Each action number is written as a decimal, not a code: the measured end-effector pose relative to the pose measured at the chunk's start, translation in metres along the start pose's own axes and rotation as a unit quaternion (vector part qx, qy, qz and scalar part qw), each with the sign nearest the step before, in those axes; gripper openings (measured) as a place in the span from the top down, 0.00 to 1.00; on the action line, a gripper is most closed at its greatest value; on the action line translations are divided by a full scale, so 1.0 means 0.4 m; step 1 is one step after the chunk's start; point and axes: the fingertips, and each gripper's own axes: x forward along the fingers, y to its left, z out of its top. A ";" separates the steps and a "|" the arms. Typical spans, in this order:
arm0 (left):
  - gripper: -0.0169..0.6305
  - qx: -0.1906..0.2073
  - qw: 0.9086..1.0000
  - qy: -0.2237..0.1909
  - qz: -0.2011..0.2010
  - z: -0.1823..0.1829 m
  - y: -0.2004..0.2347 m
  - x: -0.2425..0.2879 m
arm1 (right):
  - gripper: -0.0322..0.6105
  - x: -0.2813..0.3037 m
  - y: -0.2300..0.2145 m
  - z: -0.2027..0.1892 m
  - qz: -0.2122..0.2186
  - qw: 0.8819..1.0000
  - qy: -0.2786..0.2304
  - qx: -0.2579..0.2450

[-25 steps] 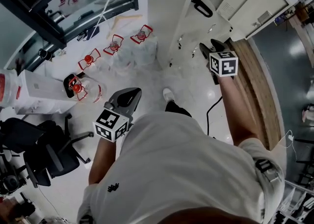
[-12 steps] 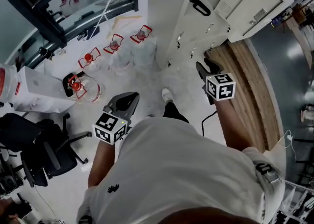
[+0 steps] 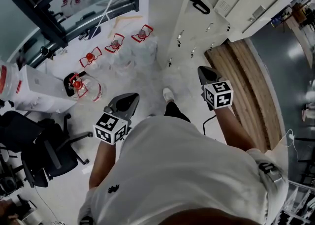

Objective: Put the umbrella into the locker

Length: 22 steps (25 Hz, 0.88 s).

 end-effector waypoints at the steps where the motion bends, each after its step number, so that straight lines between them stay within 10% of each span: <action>1: 0.88 -0.002 1.000 0.000 0.001 -0.005 -0.001 -0.003 | 0.95 -0.003 0.012 -0.001 0.005 1.000 0.000 -0.001; 22: 0.88 -0.004 1.000 0.004 -0.001 -0.024 -0.016 0.011 | 0.95 -0.035 0.078 -0.044 0.051 0.999 -0.001 0.014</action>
